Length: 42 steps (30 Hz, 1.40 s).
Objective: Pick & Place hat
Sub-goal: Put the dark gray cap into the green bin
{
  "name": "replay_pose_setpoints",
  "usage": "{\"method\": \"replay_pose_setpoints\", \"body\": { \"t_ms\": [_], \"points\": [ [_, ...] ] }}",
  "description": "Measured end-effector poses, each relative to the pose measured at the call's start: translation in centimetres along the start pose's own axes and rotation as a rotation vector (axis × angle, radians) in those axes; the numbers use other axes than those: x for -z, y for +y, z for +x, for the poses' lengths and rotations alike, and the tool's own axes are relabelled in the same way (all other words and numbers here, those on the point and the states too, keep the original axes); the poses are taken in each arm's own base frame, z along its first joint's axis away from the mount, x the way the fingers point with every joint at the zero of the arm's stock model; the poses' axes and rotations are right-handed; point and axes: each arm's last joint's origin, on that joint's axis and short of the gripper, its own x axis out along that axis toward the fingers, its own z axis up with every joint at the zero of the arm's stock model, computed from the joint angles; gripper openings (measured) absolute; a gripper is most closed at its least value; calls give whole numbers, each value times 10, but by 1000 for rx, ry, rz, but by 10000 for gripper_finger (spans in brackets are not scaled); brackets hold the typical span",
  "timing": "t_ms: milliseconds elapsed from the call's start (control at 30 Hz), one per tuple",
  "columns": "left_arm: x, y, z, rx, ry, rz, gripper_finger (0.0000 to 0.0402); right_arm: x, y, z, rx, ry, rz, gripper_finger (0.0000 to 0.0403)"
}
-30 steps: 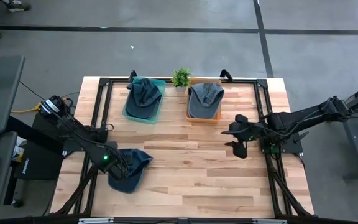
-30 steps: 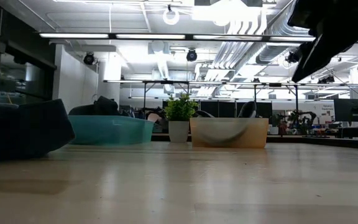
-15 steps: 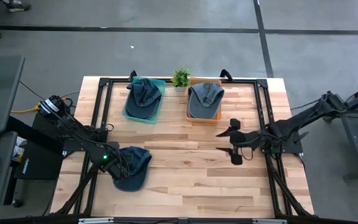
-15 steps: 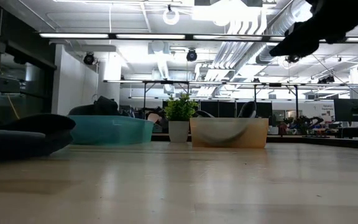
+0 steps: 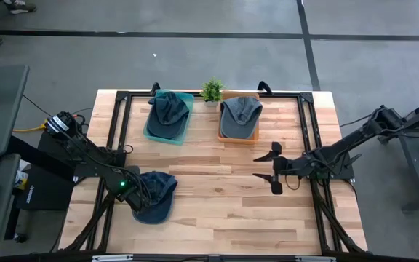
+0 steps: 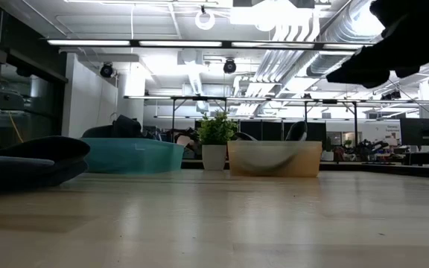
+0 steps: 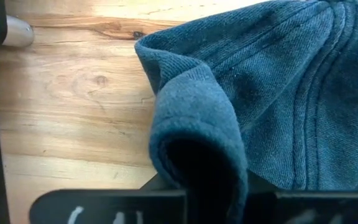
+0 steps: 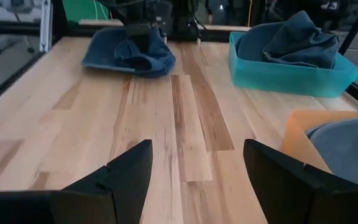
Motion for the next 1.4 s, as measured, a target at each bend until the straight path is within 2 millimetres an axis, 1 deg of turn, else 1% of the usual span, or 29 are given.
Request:
{"method": "replay_pose_setpoints", "body": {
  "t_ms": [167,300,400,567,833,1067,1233,1400],
  "points": [
    [0,0,0,2,-3,0,5,16,-4,-2,-13,-73,24,247],
    [0,0,0,4,-3,3,4,29,-8,-6,13,-126,32,247],
    [0,0,0,5,-5,3,3,33,-12,-9,35,-192,26,247],
    [0,-1,0,24,-19,6,2,33,-20,-13,72,-299,-36,247],
    [0,-1,0,25,-21,6,2,24,-25,-20,121,-355,-91,247],
    [-1,-1,1,28,-26,8,1,30,-31,-30,129,-287,-89,247],
    [-1,-1,0,28,-26,8,1,30,-36,-40,109,-294,-67,247],
    [-1,-1,1,37,-33,8,1,33,-39,-49,35,-288,-50,247]
  ]
}}
